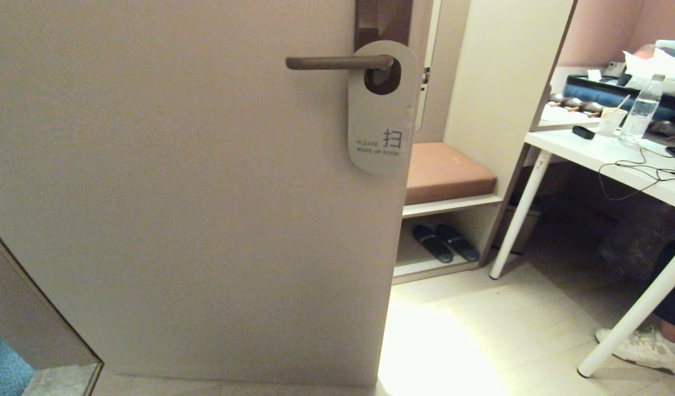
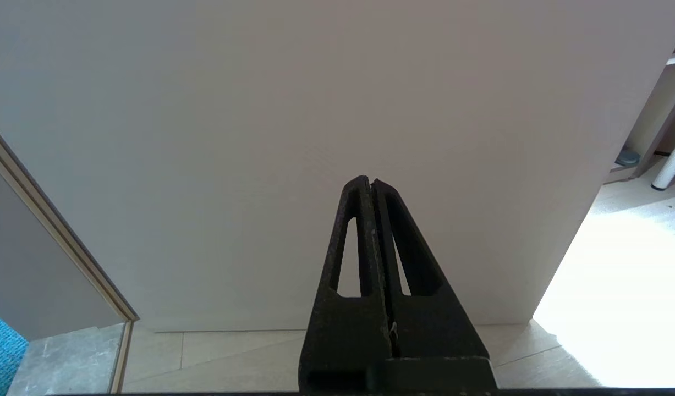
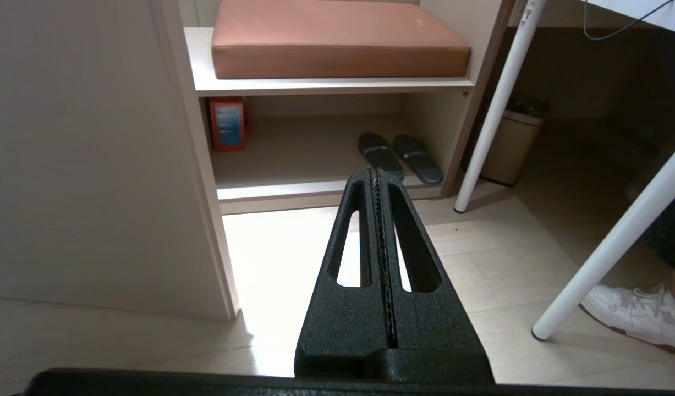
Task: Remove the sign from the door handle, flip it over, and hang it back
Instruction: Take down the sign
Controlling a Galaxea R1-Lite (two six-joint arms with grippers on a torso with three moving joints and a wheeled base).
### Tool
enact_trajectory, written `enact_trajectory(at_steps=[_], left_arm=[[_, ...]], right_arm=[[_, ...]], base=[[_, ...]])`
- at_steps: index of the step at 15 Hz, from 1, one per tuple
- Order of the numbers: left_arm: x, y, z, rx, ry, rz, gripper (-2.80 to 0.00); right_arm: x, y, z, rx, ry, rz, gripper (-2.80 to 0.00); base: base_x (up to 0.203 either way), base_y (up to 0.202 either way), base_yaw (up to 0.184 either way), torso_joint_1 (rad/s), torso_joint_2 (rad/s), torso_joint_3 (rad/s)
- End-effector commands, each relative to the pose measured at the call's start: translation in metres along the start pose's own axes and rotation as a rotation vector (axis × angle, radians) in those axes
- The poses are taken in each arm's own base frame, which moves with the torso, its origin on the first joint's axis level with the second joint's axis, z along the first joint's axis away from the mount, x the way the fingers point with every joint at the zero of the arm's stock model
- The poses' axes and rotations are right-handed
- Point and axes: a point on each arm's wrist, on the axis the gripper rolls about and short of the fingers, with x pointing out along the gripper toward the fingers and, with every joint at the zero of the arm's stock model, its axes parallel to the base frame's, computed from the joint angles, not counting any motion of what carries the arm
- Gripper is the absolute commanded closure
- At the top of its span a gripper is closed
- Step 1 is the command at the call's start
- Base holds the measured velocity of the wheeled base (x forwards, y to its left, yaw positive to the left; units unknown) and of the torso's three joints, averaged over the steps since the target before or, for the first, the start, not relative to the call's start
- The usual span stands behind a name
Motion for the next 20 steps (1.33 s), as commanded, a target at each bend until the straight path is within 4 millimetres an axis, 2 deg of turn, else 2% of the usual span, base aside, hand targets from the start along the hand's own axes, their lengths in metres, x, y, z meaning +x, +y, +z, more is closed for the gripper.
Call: enact_trajectory(at_steps=[1,5,8,16,18,20], left_arm=[[0.000,0.000,0.000,0.000,0.001,0.000,0.00],[0.000,0.000,0.000,0.000,0.000,0.000,0.00],[0.000,0.000,0.000,0.000,0.002,0.000,0.00],[0.000,0.000,0.000,0.000,0.000,0.000,0.00],[0.000,0.000,0.000,0.000,0.002,0.000,0.00],[0.000,0.000,0.000,0.000,0.000,0.000,0.00]], right_arm=[[-0.002,0.000,0.007,-0.002,-0.016,0.001,0.00],[-0.017,-0.001,0.032,0.002,-0.027,-0.003,0.00],[-0.031,-0.002,0.065,-0.001,-0.044,-0.033,0.00],[-0.013,-0.007,0.175,-0.036,-0.035,-0.114,0.00],[-0.005,-0.007,0.191,-0.053,-0.032,-0.121,0.00],[-0.001,-0.007,0.191,-0.057,-0.015,-0.119,0.00]], base=[[0.000,0.000,0.000,0.000,0.00,0.000],[0.000,0.000,0.000,0.000,0.00,0.000],[0.000,0.000,0.000,0.000,0.00,0.000],[0.000,0.000,0.000,0.000,0.00,0.000],[0.000,0.000,0.000,0.000,0.00,0.000],[0.000,0.000,0.000,0.000,0.00,0.000]])
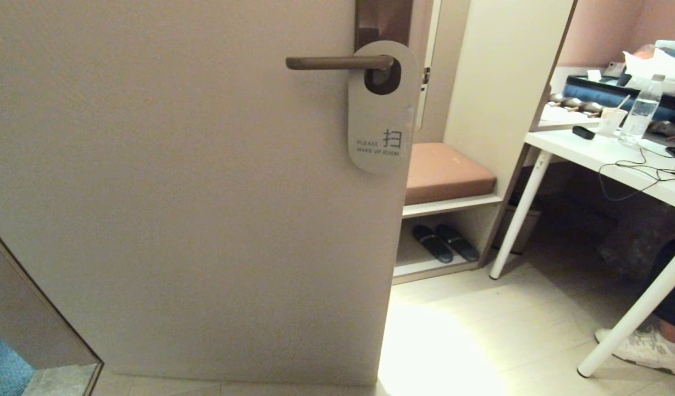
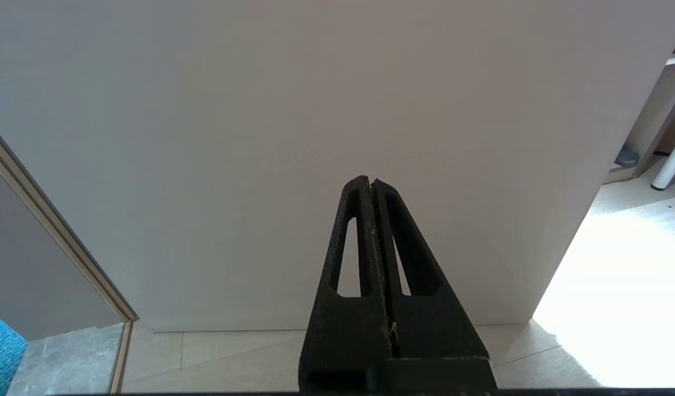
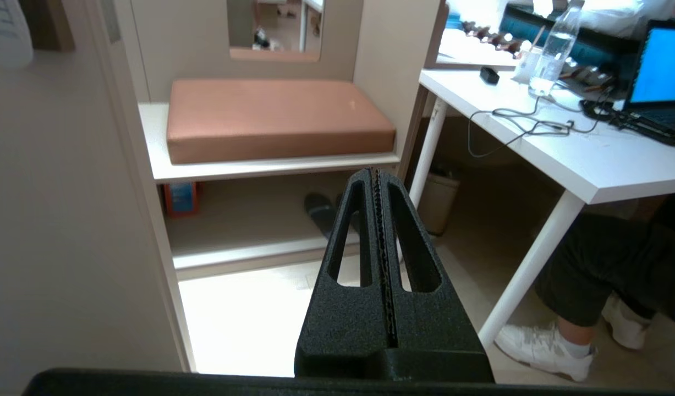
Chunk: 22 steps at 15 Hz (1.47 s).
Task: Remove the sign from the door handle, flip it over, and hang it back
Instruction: Take down the sign
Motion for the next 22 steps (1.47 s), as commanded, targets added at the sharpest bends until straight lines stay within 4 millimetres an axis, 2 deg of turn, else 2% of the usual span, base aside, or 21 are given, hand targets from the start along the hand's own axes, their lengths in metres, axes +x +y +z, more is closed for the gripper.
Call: enact_trajectory(at_steps=[1,5,9,11,18,22], left_arm=[[0.000,0.000,0.000,0.001,0.001,0.000,0.00],[0.000,0.000,0.000,0.001,0.002,0.000,0.00],[0.000,0.000,0.000,0.001,0.001,0.000,0.00],[0.000,0.000,0.000,0.000,0.002,0.000,0.00],[0.000,0.000,0.000,0.001,0.001,0.000,0.00],[0.000,0.000,0.000,0.001,0.001,0.000,0.00]], right_arm=[[0.015,0.002,-0.001,-0.010,0.062,0.007,0.00],[0.048,0.006,-0.002,0.019,0.178,0.021,0.00],[0.099,0.012,0.000,0.157,0.283,0.018,0.00],[0.124,0.016,-0.001,0.183,0.270,0.052,0.00],[0.153,0.029,0.002,0.160,0.218,0.498,0.00],[0.179,0.033,0.012,0.169,0.214,0.579,0.00]], base=[[0.000,0.000,0.000,0.000,0.00,0.000],[0.000,0.000,0.000,0.000,0.00,0.000],[0.000,0.000,0.000,0.000,0.00,0.000],[0.000,0.000,0.000,0.000,0.00,0.000],[0.000,0.000,0.000,0.000,0.00,0.000],[0.000,0.000,0.000,0.000,0.00,0.000]])
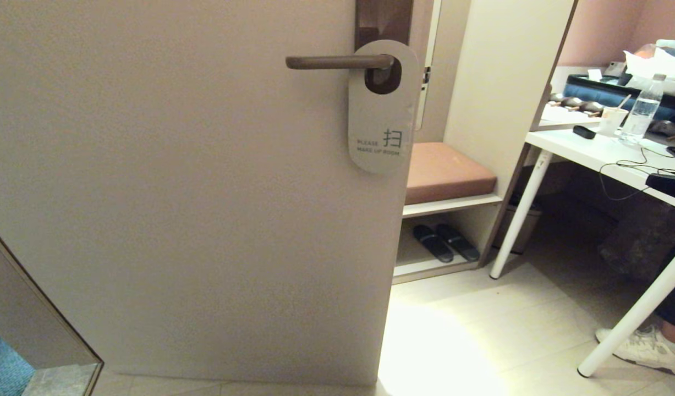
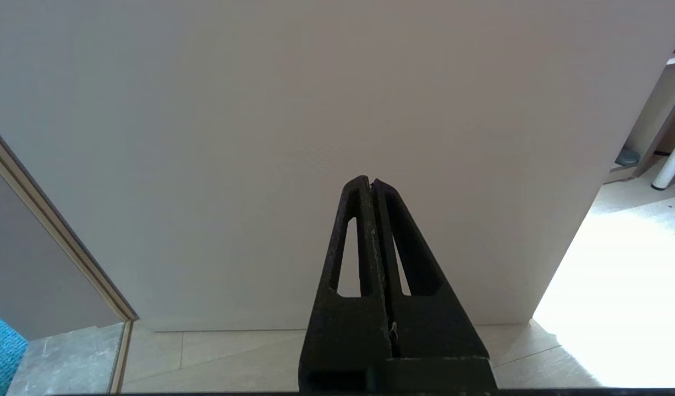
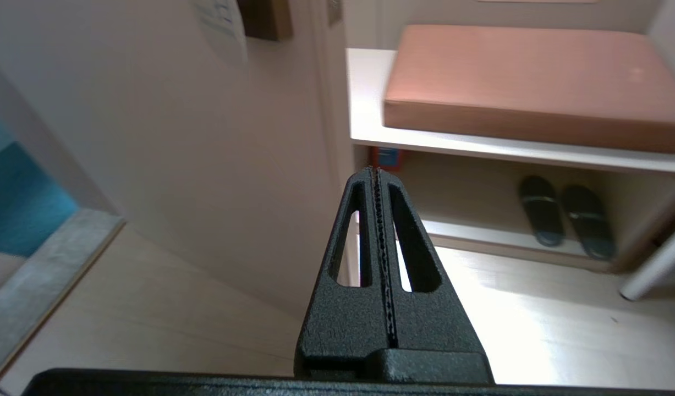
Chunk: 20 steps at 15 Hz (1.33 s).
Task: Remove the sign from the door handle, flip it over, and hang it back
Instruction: Take down the sign
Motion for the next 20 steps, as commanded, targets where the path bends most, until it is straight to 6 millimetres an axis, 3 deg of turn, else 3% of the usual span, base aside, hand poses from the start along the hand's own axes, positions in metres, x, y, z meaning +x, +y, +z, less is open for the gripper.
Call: enact_trajectory(at_steps=[1,6,13,20], left_arm=[[0.000,0.000,0.000,0.000,0.001,0.000,0.00],[0.000,0.000,0.000,0.001,0.001,0.000,0.00],[0.000,0.000,0.000,0.001,0.001,0.000,0.00],[0.000,0.000,0.000,0.000,0.001,0.000,0.00]], right_arm=[[0.020,-0.008,0.009,0.011,0.021,0.032,0.00],[0.044,-0.014,0.039,-0.013,-0.007,0.221,0.00],[0.073,-0.022,0.052,-0.079,0.000,0.532,0.00],[0.118,-0.043,0.047,-0.165,0.015,0.548,0.00]], base=[[0.000,0.000,0.000,0.000,0.00,0.000],[0.000,0.000,0.000,0.000,0.00,0.000],[0.000,0.000,0.000,0.000,0.00,0.000],[0.000,0.000,0.000,0.000,0.00,0.000]])
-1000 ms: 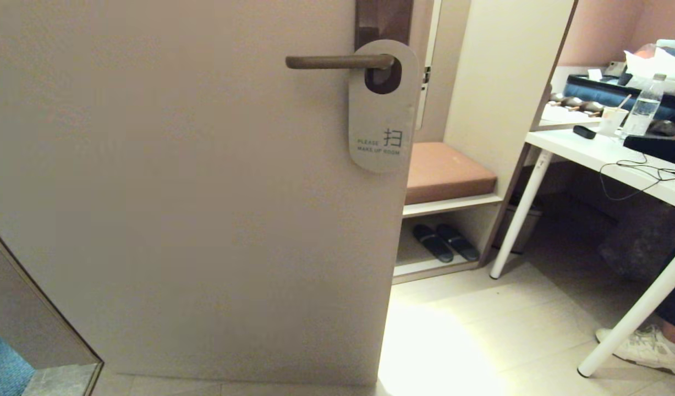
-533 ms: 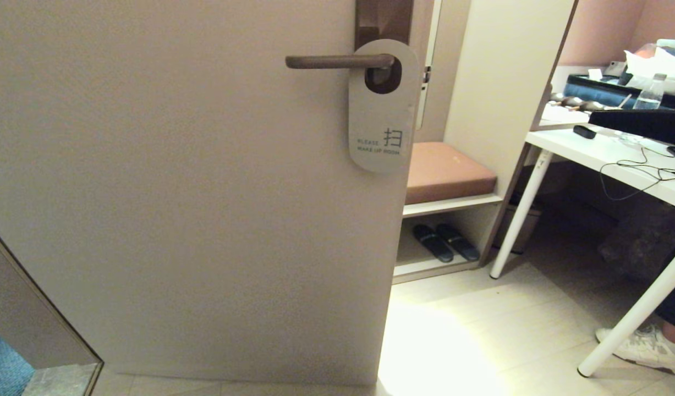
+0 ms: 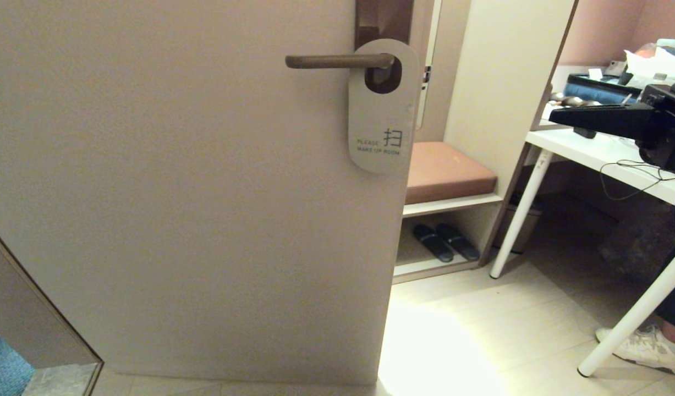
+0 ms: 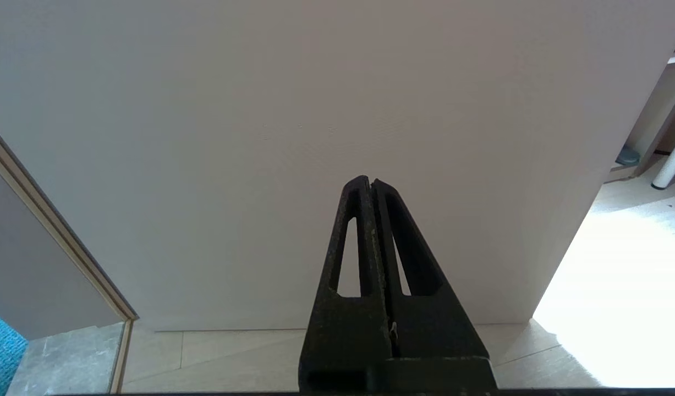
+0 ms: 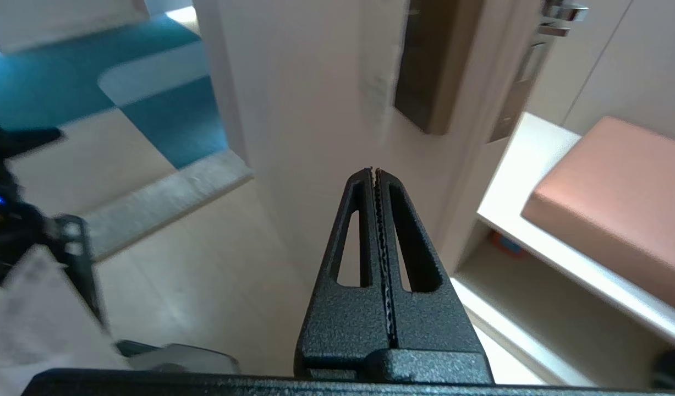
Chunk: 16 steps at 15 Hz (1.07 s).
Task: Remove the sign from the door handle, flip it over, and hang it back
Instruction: Take down the sign
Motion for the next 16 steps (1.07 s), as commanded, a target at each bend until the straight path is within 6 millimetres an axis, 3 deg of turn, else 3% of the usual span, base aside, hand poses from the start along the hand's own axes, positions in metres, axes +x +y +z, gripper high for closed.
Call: enact_trajectory(at_steps=[1,9,13,16], left_arm=[[0.000,0.000,0.000,-0.001,0.001,0.000,0.00],[0.000,0.000,0.000,0.000,0.002,0.000,0.00],[0.000,0.000,0.000,0.000,0.001,0.000,0.00],[0.000,0.000,0.000,0.000,0.001,0.000,0.00]], right_arm=[[0.016,-0.024,-0.007,-0.009,0.019,0.010,0.00],[0.068,-0.050,-0.018,0.003,0.044,0.100,0.00],[0.094,-0.053,-0.016,-0.012,0.037,0.154,0.00],[0.100,-0.050,-0.016,-0.023,0.037,0.179,0.00]], base=[[0.000,0.000,0.000,0.000,0.00,0.000],[0.000,0.000,0.000,0.000,0.00,0.000],[0.000,0.000,0.000,0.000,0.00,0.000],[0.000,0.000,0.000,0.000,0.00,0.000]])
